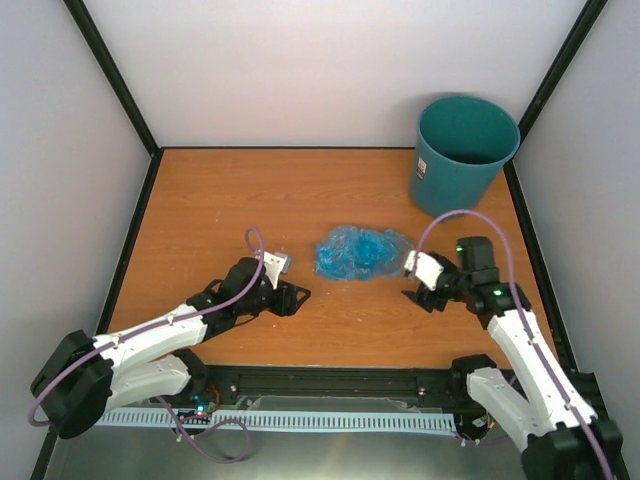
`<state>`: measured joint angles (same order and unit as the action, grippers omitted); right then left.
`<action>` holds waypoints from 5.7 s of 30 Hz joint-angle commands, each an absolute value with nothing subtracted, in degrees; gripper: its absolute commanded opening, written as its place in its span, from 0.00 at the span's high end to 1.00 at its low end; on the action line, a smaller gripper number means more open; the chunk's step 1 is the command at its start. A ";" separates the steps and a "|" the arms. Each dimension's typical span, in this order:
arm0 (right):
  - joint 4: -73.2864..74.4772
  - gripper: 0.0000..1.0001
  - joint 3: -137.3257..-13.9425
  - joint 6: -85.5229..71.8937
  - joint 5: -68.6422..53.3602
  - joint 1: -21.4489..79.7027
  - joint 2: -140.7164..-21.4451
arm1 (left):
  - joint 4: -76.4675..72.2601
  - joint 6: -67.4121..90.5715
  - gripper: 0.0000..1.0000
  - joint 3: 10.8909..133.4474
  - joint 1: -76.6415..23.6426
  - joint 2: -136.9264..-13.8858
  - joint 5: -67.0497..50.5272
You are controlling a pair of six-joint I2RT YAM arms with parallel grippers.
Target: Put the trash bags into the trash bin
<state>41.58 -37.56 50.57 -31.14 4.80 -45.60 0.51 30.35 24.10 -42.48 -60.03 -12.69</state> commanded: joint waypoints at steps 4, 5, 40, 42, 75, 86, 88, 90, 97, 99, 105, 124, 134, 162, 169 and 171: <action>28.20 0.27 -35.73 50.64 -2.93 24.94 -58.36 | -8.08 21.64 0.37 20.96 -43.11 -58.00 -7.48; 27.48 0.28 -36.45 50.22 -1.99 26.68 -60.70 | -8.66 21.10 0.37 20.62 -43.08 -58.17 -7.12; 39.61 0.97 -74.23 24.65 -45.43 18.30 -67.81 | -5.40 23.07 0.36 16.02 -43.15 -47.53 4.81; 31.91 0.97 -67.15 17.08 -34.24 12.67 -70.98 | -5.28 23.18 0.36 16.00 -43.11 -47.03 4.83; 30.45 0.97 -41.93 26.75 -37.03 10.96 -49.30 | -6.32 35.30 0.35 26.13 -56.15 -47.87 -27.36; 30.61 0.97 -41.50 27.47 -37.05 11.03 -50.46 | -25.10 50.77 0.26 30.67 -62.09 -62.43 -20.11; 30.68 0.97 -41.62 27.87 -37.06 10.96 -50.69 | -25.80 54.70 0.27 31.68 -62.06 -64.40 -15.26; 30.73 0.97 -41.66 27.98 -36.95 10.99 -50.51 | -26.17 59.90 0.27 32.26 -62.05 -66.37 -9.63; 31.20 0.97 -41.40 28.72 -38.86 10.97 -48.63 | -19.25 65.27 0.32 41.14 -61.76 -76.95 -2.55; 31.18 0.96 -41.35 28.65 -38.50 10.91 -48.29 | -19.20 66.27 0.41 42.07 -61.62 -79.30 -3.32; 31.11 0.97 -41.86 28.11 -38.83 10.92 -48.08 | -16.35 65.59 0.99 41.18 -56.63 -79.75 -0.62; 28.39 0.97 -54.14 16.88 -27.20 10.88 -43.73 | 16.24 31.95 0.99 57.15 -53.96 -59.28 6.93; 30.98 0.97 -39.24 23.24 -35.27 10.81 -39.16 | 18.18 31.83 0.99 44.16 -54.42 -52.99 8.16; 30.86 0.97 -38.41 24.33 -30.69 10.55 -41.10 | 4.87 36.50 0.28 22.39 -54.62 -39.49 -8.31; 29.63 0.97 -37.64 23.61 -24.79 10.31 -42.19 | -6.70 37.94 0.25 18.79 -61.60 -45.59 -11.77; 29.38 0.97 -37.60 23.26 -23.77 10.12 -43.00 | -8.09 37.88 0.25 18.83 -62.88 -46.48 -10.63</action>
<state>31.53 -38.24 23.70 -27.77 10.76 -42.17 1.15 36.99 17.61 -60.27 -45.65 -9.89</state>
